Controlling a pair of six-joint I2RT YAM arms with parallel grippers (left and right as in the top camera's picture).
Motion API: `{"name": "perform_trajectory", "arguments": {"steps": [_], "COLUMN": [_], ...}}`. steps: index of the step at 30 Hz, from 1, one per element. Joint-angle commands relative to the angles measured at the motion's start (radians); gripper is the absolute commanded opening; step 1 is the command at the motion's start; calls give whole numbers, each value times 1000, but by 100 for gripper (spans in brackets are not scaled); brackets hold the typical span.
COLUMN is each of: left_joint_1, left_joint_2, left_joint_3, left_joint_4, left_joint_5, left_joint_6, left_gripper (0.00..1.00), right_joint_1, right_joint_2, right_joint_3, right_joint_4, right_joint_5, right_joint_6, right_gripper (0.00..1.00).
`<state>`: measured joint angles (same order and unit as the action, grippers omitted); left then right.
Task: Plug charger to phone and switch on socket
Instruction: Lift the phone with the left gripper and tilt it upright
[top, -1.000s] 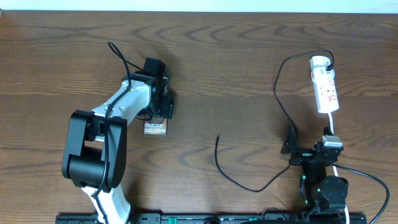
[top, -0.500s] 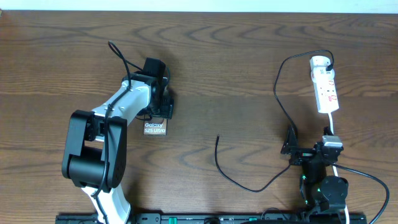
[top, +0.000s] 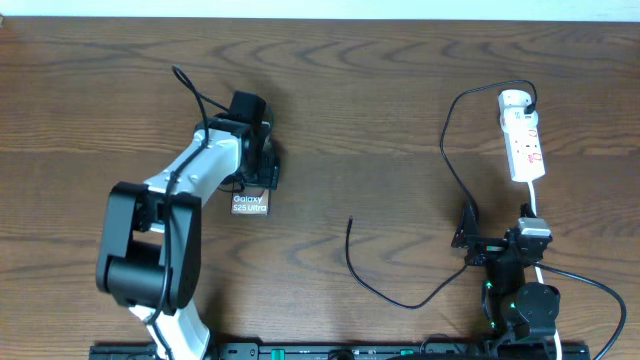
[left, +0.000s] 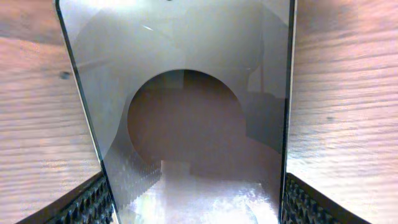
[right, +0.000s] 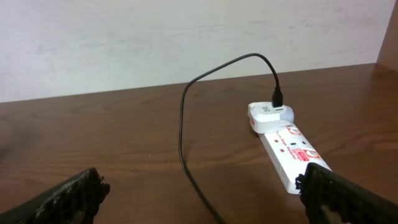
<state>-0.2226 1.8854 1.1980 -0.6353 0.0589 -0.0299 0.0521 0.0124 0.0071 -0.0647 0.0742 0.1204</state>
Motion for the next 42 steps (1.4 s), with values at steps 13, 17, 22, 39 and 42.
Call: {"name": "perform_trajectory", "arguments": {"steps": [13, 17, 22, 39, 42], "left_joint_1": [3, 9, 63, 307, 307], "left_joint_2": [-299, -347, -373, -372, -372], "left_joint_3": [18, 18, 19, 20, 20], "left_joint_4": [-6, -6, -6, -6, -6], "left_joint_5": [20, 138, 314, 988, 993], "left_joint_6": [-140, -210, -381, -990, -1104], "left_gripper": [8, 7, 7, 8, 7], "right_joint_1": [8, 8, 8, 8, 8], "right_joint_2": [-6, -6, -6, -6, -6], "right_joint_3": [-2, -2, -2, -2, -2], "right_joint_4": [-5, -5, -5, -5, -5], "right_joint_5": [-4, -5, -4, -4, -4], "right_joint_6": [-14, -13, -13, -14, -14], "right_gripper": [99, 99, 99, 99, 99]}}
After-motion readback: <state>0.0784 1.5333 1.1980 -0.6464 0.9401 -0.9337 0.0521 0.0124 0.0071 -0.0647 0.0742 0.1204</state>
